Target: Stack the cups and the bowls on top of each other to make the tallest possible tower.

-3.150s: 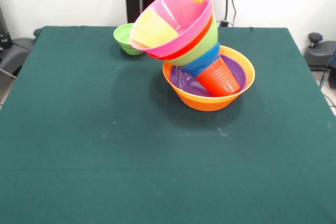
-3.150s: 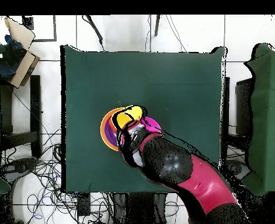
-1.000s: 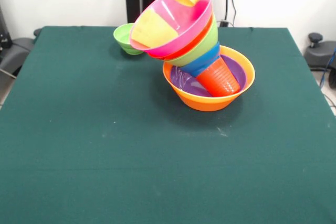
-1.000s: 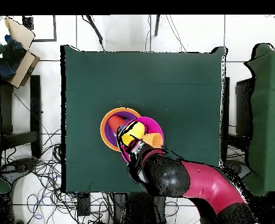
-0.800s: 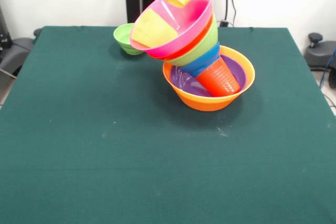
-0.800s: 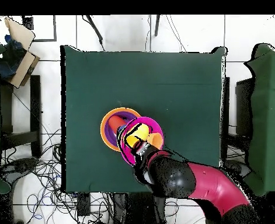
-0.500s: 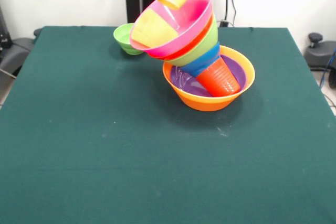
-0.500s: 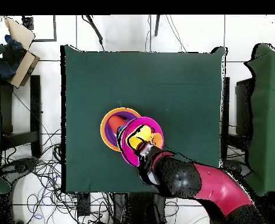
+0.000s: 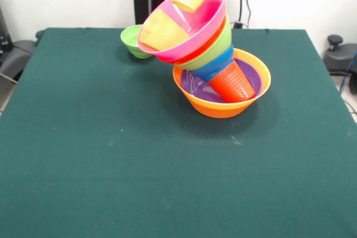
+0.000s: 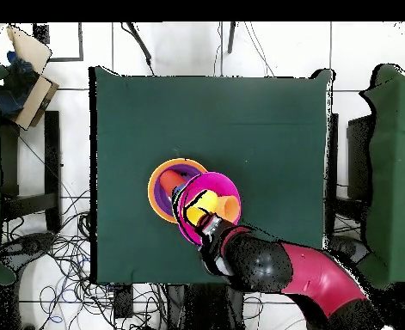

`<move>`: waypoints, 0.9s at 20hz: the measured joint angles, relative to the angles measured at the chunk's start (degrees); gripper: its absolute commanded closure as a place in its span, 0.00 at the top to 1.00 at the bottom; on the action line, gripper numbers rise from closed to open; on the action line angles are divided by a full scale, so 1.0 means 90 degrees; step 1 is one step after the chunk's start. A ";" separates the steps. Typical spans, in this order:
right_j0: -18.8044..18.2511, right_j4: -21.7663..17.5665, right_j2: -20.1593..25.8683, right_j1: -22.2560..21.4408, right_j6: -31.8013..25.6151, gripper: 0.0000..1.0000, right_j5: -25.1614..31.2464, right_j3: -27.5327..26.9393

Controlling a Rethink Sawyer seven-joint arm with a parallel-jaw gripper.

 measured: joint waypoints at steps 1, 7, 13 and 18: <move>0.0004 -0.0001 0.0004 0.0025 0.0000 0.00 0.0000 0.0007; 0.0064 0.0000 0.0047 0.0231 0.0000 0.00 0.0000 0.0053; 0.0110 0.0001 0.0046 0.0382 0.0000 0.00 0.0122 0.0057; 0.0104 0.0001 0.0047 0.0571 0.0000 0.00 0.0573 0.0056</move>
